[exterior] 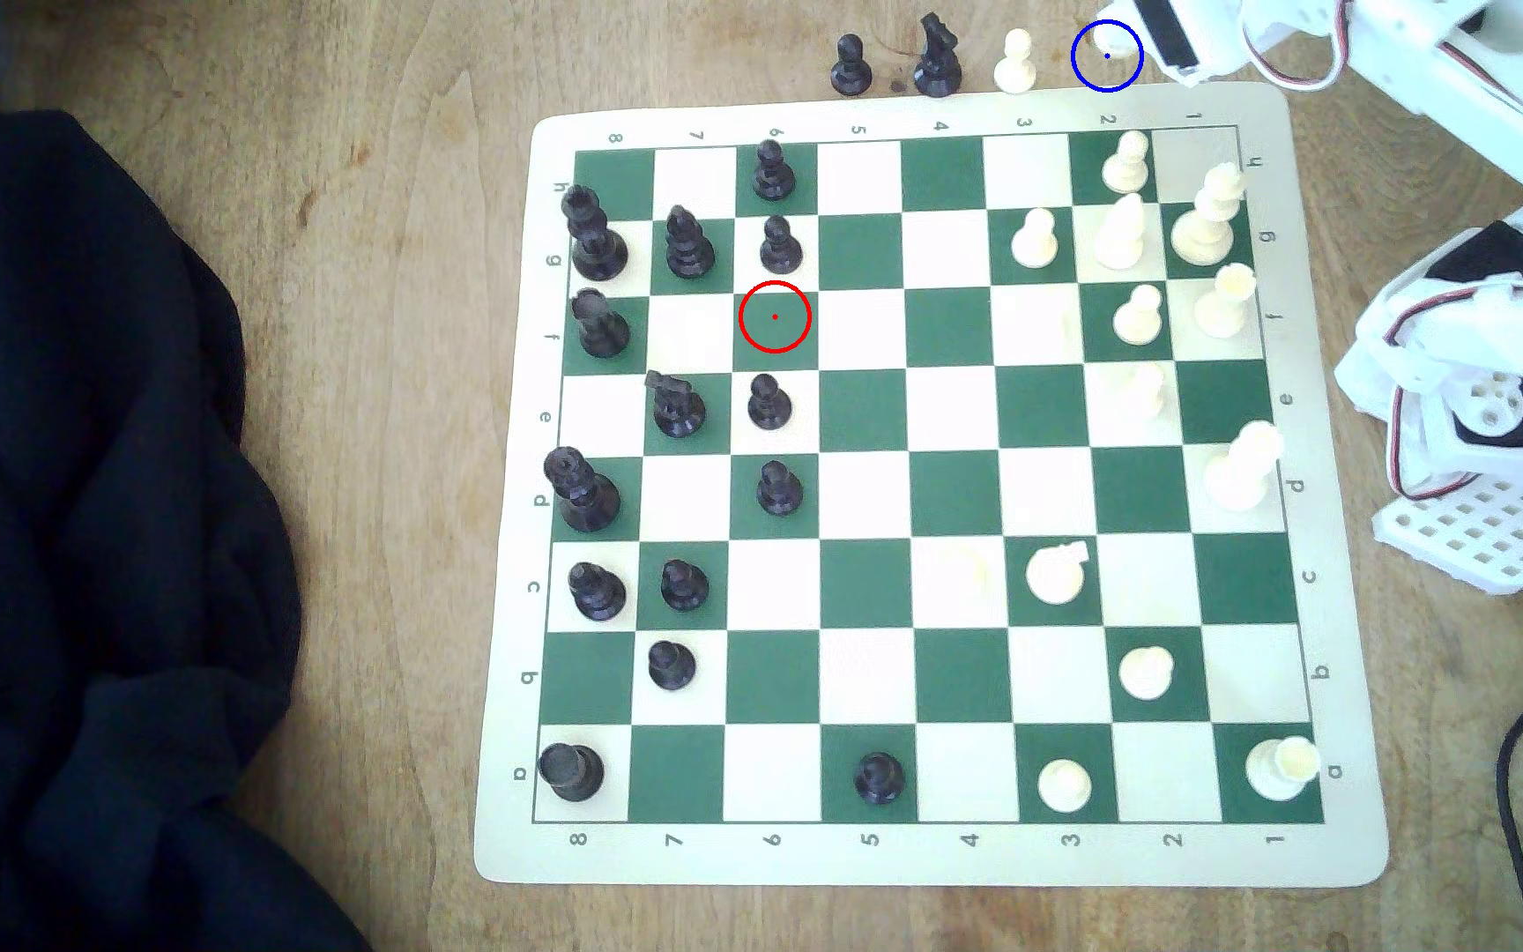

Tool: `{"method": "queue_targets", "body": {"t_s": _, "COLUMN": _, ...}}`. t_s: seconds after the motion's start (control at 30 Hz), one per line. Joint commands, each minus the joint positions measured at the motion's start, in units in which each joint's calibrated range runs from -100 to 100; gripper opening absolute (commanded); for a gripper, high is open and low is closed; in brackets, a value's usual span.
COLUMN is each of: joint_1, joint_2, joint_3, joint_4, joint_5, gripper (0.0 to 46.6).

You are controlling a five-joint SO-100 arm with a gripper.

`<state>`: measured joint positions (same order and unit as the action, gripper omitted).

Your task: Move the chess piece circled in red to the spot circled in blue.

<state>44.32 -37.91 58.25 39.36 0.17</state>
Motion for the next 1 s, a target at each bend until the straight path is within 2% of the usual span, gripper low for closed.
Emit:
{"method": "queue_targets", "body": {"t_s": 0.0, "joint_1": -0.3, "joint_2": 1.4, "joint_3": -1.1, "joint_4": -1.4, "joint_5": 0.0, "gripper": 1.3}}
{"method": "queue_targets", "body": {"t_s": 0.5, "joint_1": 1.3, "joint_2": 14.5, "joint_3": -4.7, "joint_4": -7.8, "joint_5": -0.1, "gripper": 1.4}}
{"method": "queue_targets", "body": {"t_s": 0.97, "joint_1": 1.0, "joint_2": 16.2, "joint_3": -5.0, "joint_4": -12.1, "joint_5": -0.9, "gripper": 1.4}}
